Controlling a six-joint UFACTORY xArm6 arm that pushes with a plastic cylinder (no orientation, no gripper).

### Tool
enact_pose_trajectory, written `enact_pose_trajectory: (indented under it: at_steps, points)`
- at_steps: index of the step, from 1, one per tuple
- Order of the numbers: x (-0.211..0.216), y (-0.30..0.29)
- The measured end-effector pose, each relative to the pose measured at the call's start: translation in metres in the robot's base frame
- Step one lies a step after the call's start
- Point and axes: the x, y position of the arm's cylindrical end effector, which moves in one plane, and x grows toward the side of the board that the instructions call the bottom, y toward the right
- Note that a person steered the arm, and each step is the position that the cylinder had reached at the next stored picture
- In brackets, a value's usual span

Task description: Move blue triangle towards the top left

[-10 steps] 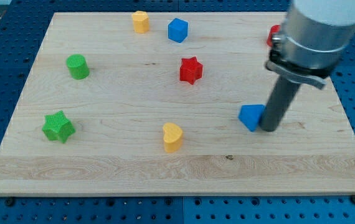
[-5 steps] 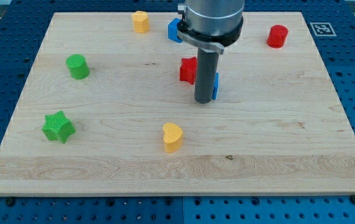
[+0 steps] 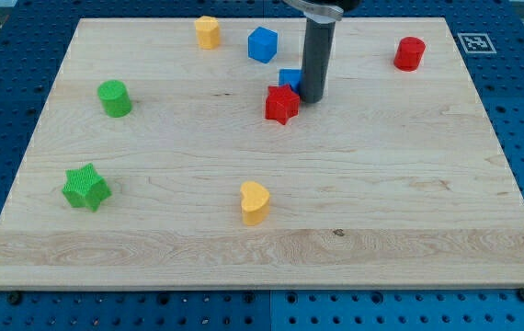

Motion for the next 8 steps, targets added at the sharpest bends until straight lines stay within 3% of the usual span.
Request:
enact_pose_trajectory:
  at_steps: [2, 8]
  points:
    - [-0.021, -0.05]
    - [-0.088, -0.09]
